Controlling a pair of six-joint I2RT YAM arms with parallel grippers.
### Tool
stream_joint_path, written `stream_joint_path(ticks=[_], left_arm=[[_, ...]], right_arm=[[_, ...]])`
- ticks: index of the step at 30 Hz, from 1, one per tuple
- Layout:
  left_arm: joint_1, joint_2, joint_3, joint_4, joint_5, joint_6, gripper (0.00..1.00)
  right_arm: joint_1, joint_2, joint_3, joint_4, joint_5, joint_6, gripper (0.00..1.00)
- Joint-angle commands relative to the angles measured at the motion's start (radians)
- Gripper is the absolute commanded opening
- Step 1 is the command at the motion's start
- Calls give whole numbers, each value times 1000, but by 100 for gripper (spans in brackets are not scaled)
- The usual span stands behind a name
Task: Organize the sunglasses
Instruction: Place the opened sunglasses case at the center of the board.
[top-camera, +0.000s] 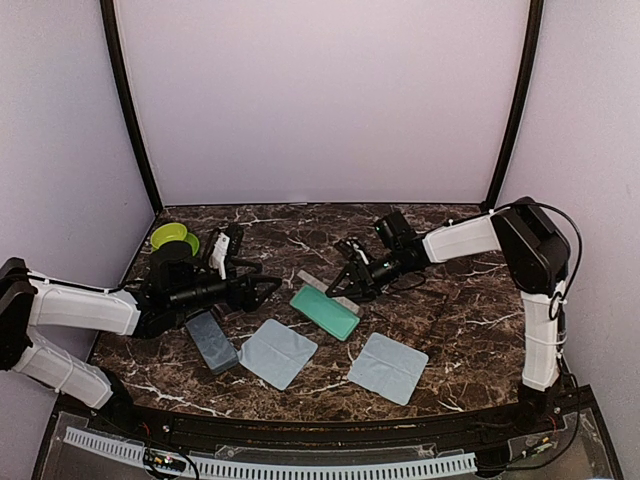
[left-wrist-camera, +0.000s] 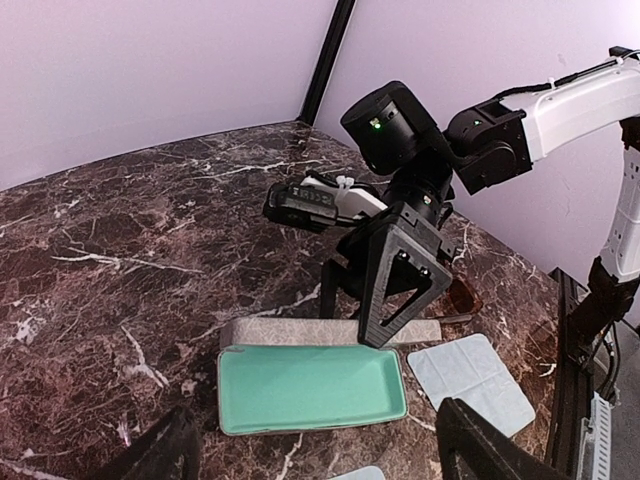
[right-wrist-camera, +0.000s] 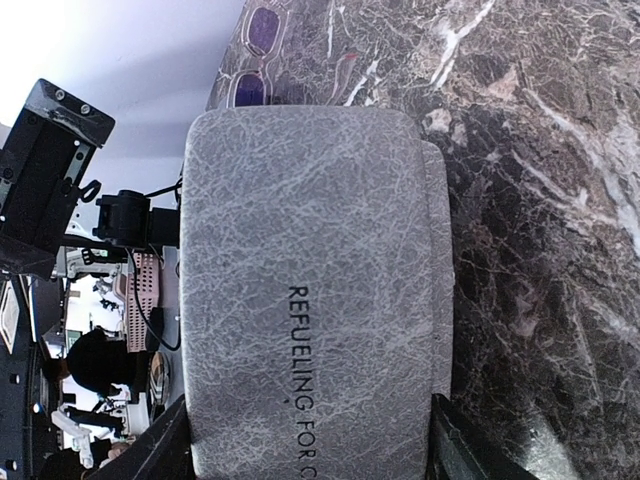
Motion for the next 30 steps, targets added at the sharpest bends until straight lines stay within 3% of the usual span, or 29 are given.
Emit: stream_joint_path(ticks=[1, 15, 21, 30], left_arm=[[1, -12, 26, -9, -11, 6, 84], [0, -22, 18, -13, -24, 15, 84], [0, -23, 17, -17, -28, 20, 84], [0, -37, 15, -43, -89, 25, 85]], right_arm=[[7, 28, 28, 34, -21, 1, 60], [2, 54, 73, -42, 29, -35, 82], [1, 41, 92, -85, 56, -62, 85], [0, 12, 133, -197, 199, -121, 97]])
